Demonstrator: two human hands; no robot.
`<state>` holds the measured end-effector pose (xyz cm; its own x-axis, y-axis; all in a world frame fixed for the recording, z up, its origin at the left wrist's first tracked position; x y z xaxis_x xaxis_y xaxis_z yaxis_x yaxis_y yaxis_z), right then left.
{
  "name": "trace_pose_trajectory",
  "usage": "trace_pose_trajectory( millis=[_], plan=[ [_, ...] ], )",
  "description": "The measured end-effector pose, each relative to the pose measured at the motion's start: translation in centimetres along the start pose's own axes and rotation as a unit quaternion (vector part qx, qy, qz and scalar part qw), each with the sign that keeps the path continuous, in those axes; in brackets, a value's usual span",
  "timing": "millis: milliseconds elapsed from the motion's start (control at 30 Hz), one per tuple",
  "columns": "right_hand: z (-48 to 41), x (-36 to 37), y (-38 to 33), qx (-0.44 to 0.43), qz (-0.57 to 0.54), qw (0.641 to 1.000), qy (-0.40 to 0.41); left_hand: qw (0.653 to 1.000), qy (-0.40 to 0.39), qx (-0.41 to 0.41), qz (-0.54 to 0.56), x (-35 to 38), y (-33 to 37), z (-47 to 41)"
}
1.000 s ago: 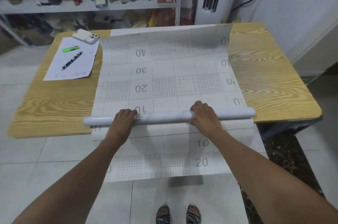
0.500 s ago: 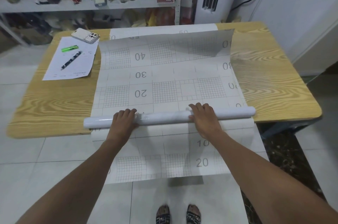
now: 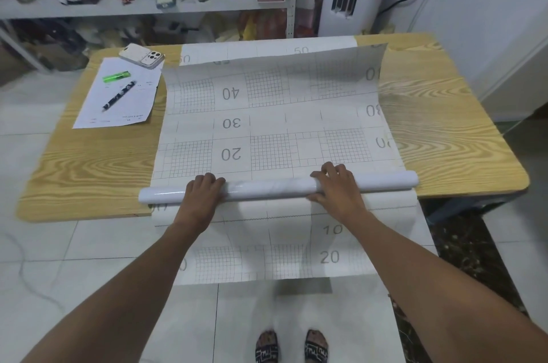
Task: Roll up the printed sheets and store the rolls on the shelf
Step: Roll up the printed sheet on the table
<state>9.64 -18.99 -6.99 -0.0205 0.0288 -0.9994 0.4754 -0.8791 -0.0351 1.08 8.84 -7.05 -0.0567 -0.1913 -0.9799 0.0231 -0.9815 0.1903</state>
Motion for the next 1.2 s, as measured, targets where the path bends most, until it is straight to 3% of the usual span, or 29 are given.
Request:
trace_pose_trajectory(
  millis=[233, 433, 633, 967, 1200],
  plan=[
    [-0.2, -0.1, 0.0, 0.003, -0.073, 0.997, -0.027, 0.999, 0.006, -0.006, 0.052, 0.2, -0.2, -0.2],
    [0.1, 0.1, 0.0, -0.015, -0.024, 1.0, 0.005, 0.996, -0.014, -0.036, 0.082, 0.0, -0.2, -0.8],
    [0.0, 0.1, 0.0, 0.011, 0.005, 1.0, 0.012, 0.998, 0.023, -0.024, 0.046, -0.5, -0.3, -0.6],
    [0.0, -0.1, 0.0, 0.005, -0.029, 0.999, 0.02, 0.999, -0.004, -0.032, -0.043, 0.1, -0.4, -0.1],
    [0.0, -0.2, 0.2, -0.008, -0.016, 1.0, 0.019, 0.999, 0.011, -0.026, -0.021, 0.3, -0.4, 0.1]
  ],
)
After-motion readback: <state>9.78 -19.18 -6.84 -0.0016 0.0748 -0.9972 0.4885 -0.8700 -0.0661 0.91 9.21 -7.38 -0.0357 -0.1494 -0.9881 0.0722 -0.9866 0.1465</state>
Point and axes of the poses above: each hand's wrist, its own z-axis away from the middle knuckle, its own x-axis out of the palm, y = z × x, the point moved 5 cm from there along -z, towards the middle knuckle, and after that the axes turned 7 degrees about z, right-handed, at the moved point
